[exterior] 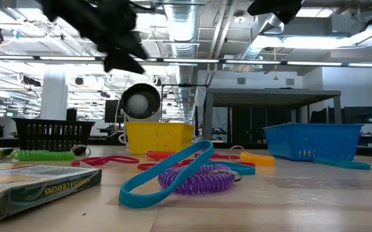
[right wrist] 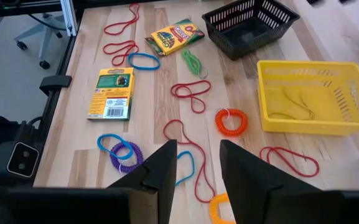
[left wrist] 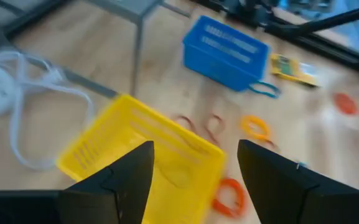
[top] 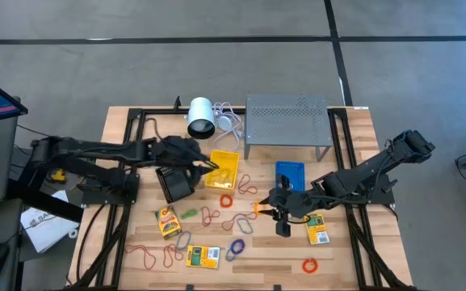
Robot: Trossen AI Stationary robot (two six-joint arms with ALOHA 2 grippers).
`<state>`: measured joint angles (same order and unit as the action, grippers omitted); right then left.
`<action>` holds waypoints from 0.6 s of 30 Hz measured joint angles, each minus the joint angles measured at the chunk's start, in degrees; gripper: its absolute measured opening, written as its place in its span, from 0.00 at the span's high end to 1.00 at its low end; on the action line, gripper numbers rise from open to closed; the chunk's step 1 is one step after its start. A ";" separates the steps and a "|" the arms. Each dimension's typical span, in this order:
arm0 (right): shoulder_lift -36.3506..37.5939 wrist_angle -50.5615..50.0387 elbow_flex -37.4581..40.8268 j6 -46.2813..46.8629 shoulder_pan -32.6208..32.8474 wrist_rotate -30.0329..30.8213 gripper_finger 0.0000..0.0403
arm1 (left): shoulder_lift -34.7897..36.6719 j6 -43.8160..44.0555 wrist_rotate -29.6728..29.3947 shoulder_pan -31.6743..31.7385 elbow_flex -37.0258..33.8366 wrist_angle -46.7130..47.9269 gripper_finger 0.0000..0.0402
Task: Pick & Place Office Desk Supplies
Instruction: Put the left crayon box into the black basket
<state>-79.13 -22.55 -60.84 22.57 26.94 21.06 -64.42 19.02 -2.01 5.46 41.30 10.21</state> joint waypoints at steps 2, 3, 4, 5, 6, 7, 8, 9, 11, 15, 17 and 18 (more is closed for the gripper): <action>0.02 -0.20 -0.02 -0.02 -0.07 0.00 0.71 | 3.41 2.47 1.65 -0.97 0.02 4.10 0.46; 0.02 -0.42 -0.02 -0.07 -0.07 0.00 0.71 | 5.12 3.66 2.28 -1.59 0.02 7.43 0.46; 0.02 -0.54 -0.02 -0.30 -0.08 0.01 0.71 | 6.60 4.70 2.49 -2.27 0.01 9.66 0.47; 0.02 -0.50 -0.04 -0.32 -0.11 0.01 0.71 | 8.02 5.52 2.59 -3.14 0.00 11.38 0.48; 0.02 -0.61 -0.04 -0.46 -0.11 0.00 0.71 | 9.36 5.87 2.54 -4.22 0.00 13.85 0.48; 0.02 -0.62 -0.04 -0.47 -0.11 0.01 0.71 | 10.45 6.15 2.54 -5.38 0.00 15.31 0.49; 0.02 -0.56 -0.04 -0.48 -0.13 0.00 0.71 | 11.38 6.50 2.56 -6.76 0.00 16.28 0.49; 0.02 -0.60 -0.04 -0.48 -0.30 0.00 0.71 | 11.99 6.53 2.53 -8.49 0.00 17.68 0.50; 0.02 -0.33 -0.04 -0.46 -0.48 0.00 0.71 | 12.45 6.65 2.68 -12.30 0.00 18.90 0.51; 0.02 -0.10 -0.04 -0.23 -0.48 0.02 0.71 | 10.74 10.86 2.87 -20.90 0.00 19.87 0.52; 0.02 0.41 -0.04 -0.11 -0.48 0.00 0.71 | 8.81 15.76 2.97 -24.59 0.00 19.76 0.53; 0.02 0.70 -0.04 -0.04 -0.46 0.00 0.71 | 7.66 18.58 3.23 -26.35 0.00 19.69 0.52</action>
<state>-79.11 -21.86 -60.88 22.52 26.48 21.06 -56.75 37.60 1.22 -20.90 41.30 29.90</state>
